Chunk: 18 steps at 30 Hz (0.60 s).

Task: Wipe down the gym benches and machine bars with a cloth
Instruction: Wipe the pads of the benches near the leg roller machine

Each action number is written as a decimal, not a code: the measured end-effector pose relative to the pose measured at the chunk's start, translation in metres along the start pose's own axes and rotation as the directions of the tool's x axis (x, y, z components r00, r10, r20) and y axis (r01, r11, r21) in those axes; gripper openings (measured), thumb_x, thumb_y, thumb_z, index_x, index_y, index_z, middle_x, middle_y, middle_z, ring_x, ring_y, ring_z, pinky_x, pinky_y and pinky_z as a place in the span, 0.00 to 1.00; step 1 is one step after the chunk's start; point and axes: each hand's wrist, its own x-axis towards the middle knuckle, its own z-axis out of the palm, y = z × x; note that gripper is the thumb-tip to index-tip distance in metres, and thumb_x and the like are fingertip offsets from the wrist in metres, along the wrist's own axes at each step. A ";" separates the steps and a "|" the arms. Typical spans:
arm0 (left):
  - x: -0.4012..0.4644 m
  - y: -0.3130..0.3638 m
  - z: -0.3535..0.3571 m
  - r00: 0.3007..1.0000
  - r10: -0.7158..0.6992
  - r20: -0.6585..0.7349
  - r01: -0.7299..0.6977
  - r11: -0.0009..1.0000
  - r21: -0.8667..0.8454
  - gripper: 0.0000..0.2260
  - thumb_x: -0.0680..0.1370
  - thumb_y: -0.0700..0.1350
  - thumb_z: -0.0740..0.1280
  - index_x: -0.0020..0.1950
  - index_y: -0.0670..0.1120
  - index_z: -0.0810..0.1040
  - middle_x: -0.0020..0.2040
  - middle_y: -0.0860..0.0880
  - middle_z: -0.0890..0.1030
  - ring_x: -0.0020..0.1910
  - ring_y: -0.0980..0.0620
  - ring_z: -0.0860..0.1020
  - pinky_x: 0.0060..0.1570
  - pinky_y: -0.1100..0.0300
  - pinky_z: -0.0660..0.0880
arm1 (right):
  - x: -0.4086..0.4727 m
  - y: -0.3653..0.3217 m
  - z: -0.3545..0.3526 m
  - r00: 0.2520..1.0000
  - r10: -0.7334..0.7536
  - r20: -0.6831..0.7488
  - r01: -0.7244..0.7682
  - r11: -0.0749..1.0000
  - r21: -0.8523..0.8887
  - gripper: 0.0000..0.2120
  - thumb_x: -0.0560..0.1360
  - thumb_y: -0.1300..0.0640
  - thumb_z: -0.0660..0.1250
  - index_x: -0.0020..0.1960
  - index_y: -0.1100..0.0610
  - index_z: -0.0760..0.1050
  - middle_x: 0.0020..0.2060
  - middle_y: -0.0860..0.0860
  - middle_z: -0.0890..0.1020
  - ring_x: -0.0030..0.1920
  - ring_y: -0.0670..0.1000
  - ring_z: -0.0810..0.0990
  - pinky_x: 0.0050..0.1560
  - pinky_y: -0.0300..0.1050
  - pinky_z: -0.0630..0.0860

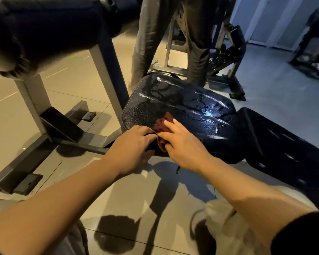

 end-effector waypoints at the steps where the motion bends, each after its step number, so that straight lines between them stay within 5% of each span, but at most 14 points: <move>1: 0.003 0.002 0.002 1.000 0.024 -0.019 -0.024 1.000 -0.007 0.22 0.76 0.48 0.69 0.70 0.47 0.72 0.66 0.47 0.74 0.63 0.47 0.70 0.62 0.54 0.69 | -0.003 0.007 0.000 1.000 0.018 -0.020 -0.017 1.000 0.018 0.21 0.81 0.58 0.57 0.73 0.49 0.68 0.79 0.49 0.54 0.79 0.51 0.44 0.76 0.51 0.54; 8: 0.040 0.041 0.035 0.972 0.232 -0.031 -0.232 0.973 0.012 0.21 0.73 0.45 0.73 0.64 0.42 0.77 0.60 0.43 0.78 0.57 0.42 0.75 0.55 0.49 0.76 | -0.025 0.076 -0.017 0.981 0.195 -0.020 -0.195 0.981 0.001 0.21 0.81 0.58 0.56 0.74 0.51 0.67 0.78 0.51 0.56 0.78 0.51 0.48 0.74 0.40 0.45; 14: 0.068 0.063 0.050 0.955 0.284 -0.085 -0.285 0.959 0.000 0.19 0.74 0.46 0.72 0.63 0.42 0.79 0.59 0.45 0.79 0.55 0.43 0.76 0.52 0.51 0.77 | -0.062 0.147 -0.033 0.880 0.470 -0.065 -0.469 0.883 0.022 0.20 0.80 0.59 0.58 0.71 0.51 0.72 0.77 0.52 0.61 0.77 0.53 0.57 0.75 0.48 0.56; 18: 0.079 0.073 0.053 0.951 0.294 -0.098 -0.297 0.955 -0.019 0.17 0.72 0.45 0.73 0.60 0.42 0.80 0.56 0.45 0.80 0.52 0.42 0.78 0.48 0.51 0.79 | -0.066 0.153 -0.032 0.871 0.480 -0.105 -0.484 0.875 -0.015 0.18 0.79 0.60 0.58 0.68 0.55 0.75 0.72 0.56 0.68 0.72 0.57 0.65 0.71 0.46 0.60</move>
